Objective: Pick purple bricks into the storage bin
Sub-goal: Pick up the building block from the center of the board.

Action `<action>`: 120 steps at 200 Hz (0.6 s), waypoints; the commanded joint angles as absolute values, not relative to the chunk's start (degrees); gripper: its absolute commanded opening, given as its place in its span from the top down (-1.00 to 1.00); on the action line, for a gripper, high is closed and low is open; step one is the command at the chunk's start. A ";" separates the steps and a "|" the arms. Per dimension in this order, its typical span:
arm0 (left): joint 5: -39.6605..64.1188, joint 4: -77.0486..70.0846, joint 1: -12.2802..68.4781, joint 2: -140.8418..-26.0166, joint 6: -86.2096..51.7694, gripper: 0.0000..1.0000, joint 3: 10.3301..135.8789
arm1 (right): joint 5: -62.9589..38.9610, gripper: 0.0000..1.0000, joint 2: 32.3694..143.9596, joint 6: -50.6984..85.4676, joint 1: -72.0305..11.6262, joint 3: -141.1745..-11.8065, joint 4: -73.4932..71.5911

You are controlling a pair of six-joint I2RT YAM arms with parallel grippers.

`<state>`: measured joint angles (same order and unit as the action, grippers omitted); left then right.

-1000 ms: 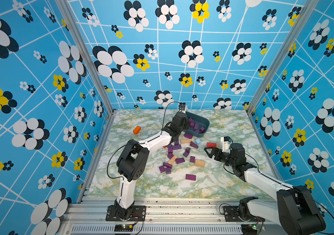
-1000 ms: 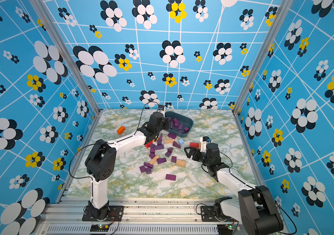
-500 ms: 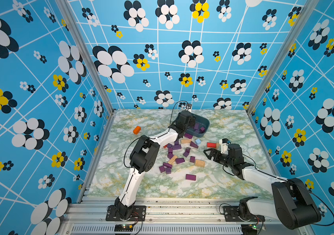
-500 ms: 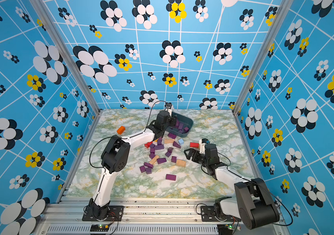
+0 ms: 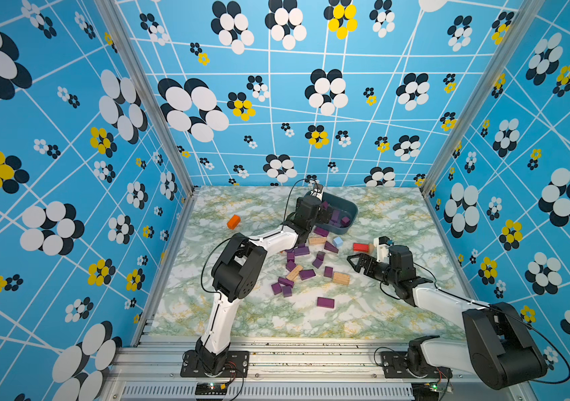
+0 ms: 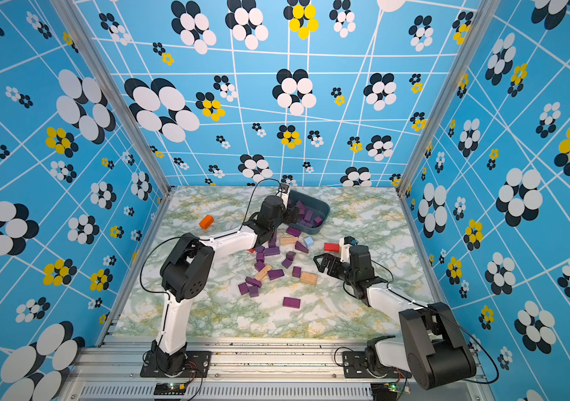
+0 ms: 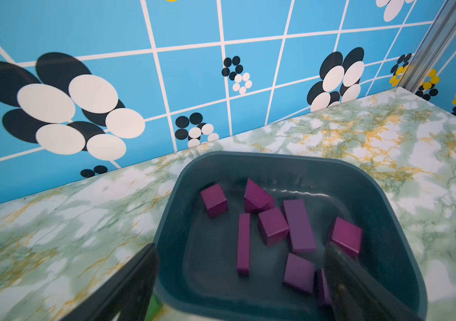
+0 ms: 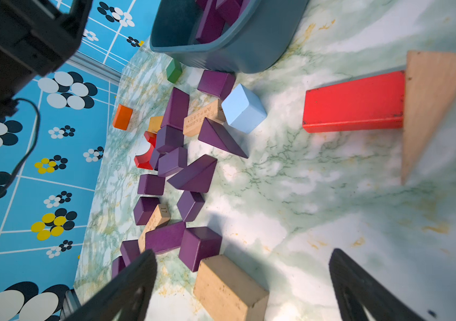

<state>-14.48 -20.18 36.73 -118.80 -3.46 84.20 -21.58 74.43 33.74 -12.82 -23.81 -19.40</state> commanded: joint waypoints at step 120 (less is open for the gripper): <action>-13.87 -16.74 36.69 -72.07 -4.89 -0.99 39.46 | -23.43 -0.98 75.39 33.11 -12.48 -24.47 -19.37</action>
